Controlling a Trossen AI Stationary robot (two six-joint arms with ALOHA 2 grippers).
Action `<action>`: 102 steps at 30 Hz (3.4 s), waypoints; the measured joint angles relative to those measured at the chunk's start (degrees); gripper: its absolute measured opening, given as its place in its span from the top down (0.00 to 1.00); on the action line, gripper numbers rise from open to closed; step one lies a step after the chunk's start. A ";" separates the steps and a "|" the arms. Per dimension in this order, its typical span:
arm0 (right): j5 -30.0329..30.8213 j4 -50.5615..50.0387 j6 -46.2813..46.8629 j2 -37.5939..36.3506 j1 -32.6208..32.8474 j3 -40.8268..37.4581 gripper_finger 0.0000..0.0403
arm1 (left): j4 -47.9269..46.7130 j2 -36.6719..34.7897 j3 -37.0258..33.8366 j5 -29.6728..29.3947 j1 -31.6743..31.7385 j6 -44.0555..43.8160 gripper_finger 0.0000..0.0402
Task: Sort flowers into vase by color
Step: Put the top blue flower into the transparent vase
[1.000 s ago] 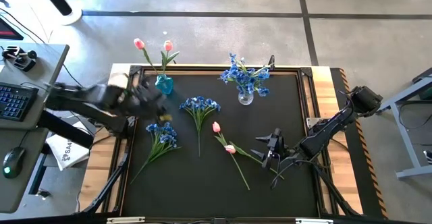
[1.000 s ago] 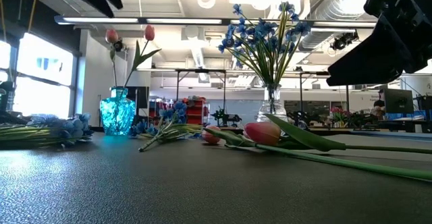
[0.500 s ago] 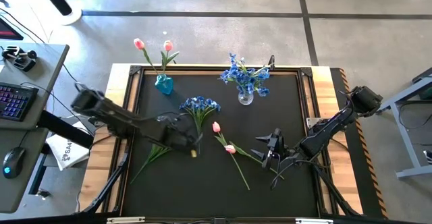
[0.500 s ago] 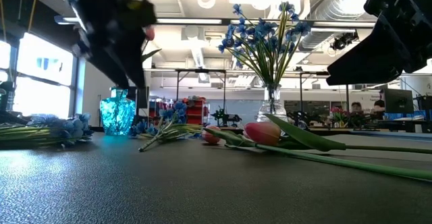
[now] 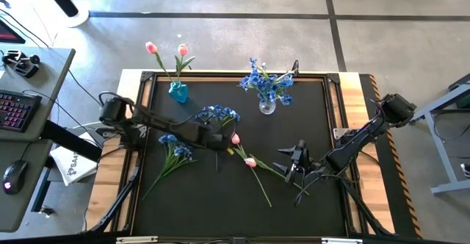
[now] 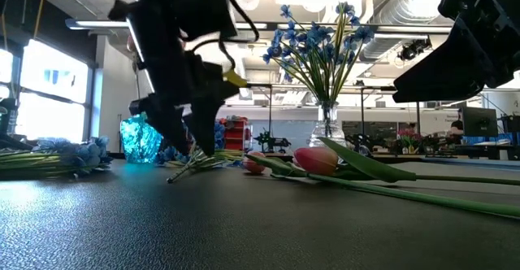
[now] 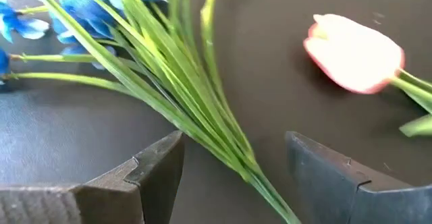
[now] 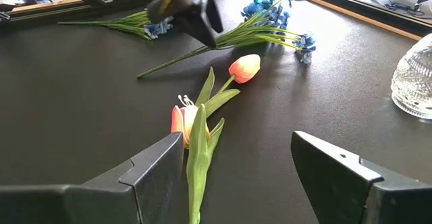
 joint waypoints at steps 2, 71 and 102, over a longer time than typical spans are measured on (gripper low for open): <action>0.08 0.00 0.00 0.00 -0.01 0.00 0.33 | -0.17 0.53 0.00 0.00 1.18 0.02 0.40; -23.94 52.27 -41.61 22.99 -16.41 18.34 0.67 | 46.16 -12.33 0.02 -13.49 -17.54 47.56 1.00; -0.92 24.61 -38.43 15.44 -11.20 18.36 1.00 | 20.59 -19.41 0.02 -3.50 -17.96 34.94 0.78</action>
